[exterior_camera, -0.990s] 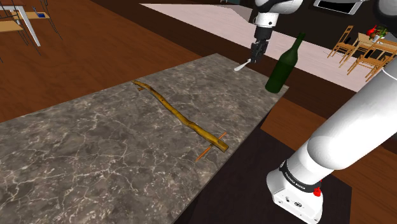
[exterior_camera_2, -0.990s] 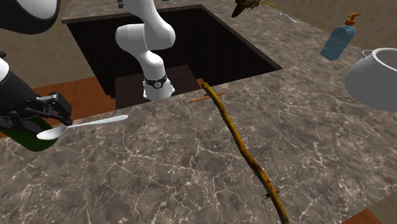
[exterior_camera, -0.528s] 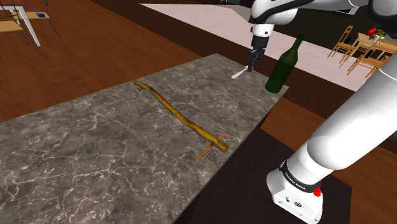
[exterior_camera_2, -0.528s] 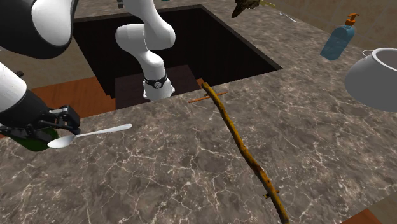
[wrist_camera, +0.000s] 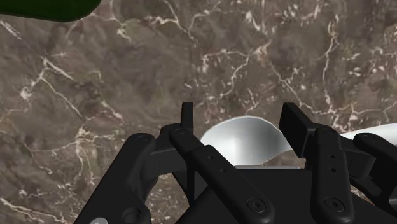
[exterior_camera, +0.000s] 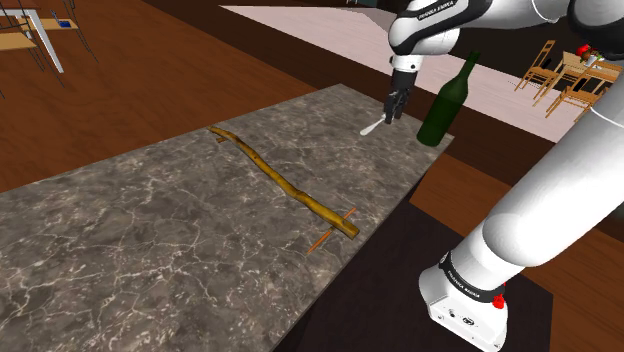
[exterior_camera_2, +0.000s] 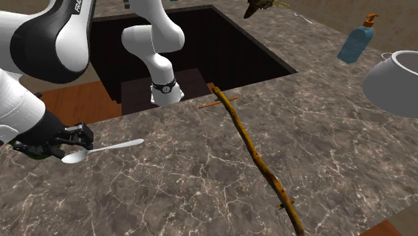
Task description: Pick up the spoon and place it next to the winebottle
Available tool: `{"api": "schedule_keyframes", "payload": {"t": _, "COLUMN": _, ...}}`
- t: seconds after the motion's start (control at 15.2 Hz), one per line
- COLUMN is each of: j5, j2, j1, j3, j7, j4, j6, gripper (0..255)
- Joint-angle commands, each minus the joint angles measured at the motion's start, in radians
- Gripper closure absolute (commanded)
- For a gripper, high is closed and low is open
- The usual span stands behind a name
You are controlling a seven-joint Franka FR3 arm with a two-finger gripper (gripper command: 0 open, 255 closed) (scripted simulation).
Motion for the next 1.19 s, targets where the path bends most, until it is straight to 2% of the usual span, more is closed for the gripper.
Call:
{"api": "schedule_keyframes", "payload": {"t": 0.0, "j5": 0.005, "j2": 0.016, "j1": -0.001, "j3": -0.001, "j7": -0.003, "j4": -0.01, "j6": 0.026, "gripper": 255}}
{"api": "schedule_keyframes", "payload": {"t": 0.59, "j5": 0.027, "j2": 0.077, "j1": -0.005, "j3": -0.001, "j7": -0.015, "j4": -0.067, "j6": 0.141, "gripper": 255}}
{"api": "schedule_keyframes", "payload": {"t": 1.12, "j5": 0.027, "j2": 0.077, "j1": -0.005, "j3": -0.001, "j7": -0.015, "j4": -0.067, "j6": 0.141, "gripper": 255}}
